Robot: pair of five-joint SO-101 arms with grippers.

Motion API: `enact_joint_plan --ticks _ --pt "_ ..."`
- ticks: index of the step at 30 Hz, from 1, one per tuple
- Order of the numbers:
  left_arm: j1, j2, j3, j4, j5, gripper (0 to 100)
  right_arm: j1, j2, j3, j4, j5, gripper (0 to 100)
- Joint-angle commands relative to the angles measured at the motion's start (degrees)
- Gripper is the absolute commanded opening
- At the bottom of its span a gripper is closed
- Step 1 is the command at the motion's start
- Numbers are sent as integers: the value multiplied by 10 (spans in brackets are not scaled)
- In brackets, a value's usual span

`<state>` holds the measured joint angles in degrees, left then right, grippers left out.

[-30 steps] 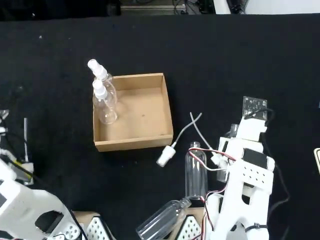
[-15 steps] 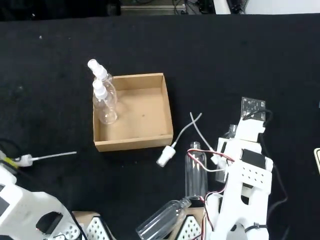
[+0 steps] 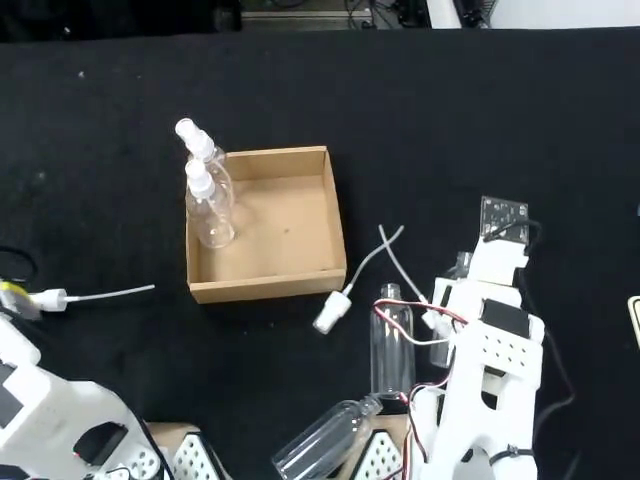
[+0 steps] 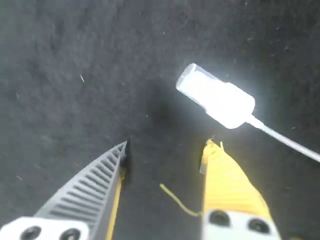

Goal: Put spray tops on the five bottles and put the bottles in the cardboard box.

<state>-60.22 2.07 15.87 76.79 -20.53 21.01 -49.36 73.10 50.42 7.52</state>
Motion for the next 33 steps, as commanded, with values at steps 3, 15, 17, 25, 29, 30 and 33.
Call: enact_joint_plan --ticks 3,15,17,25,29,30,33 --pt "49 -37 -33 24 156 214 -9 -27 0 -13 1 35" --pt "98 -31 -7 -45 510 212 -6 -27 0 -13 1 35" --pt "96 -31 15 -66 511 210 -6 -27 0 -13 1 35" --pt "100 -31 110 -173 513 209 -6 -27 0 -13 1 35" --pt "101 -32 122 -188 513 209 -6 -27 4 -13 1 35" --pt "101 -31 123 -187 513 209 -6 -27 5 -13 1 35" --pt "102 -31 132 -190 513 155 -5 -27 5 -13 1 35"
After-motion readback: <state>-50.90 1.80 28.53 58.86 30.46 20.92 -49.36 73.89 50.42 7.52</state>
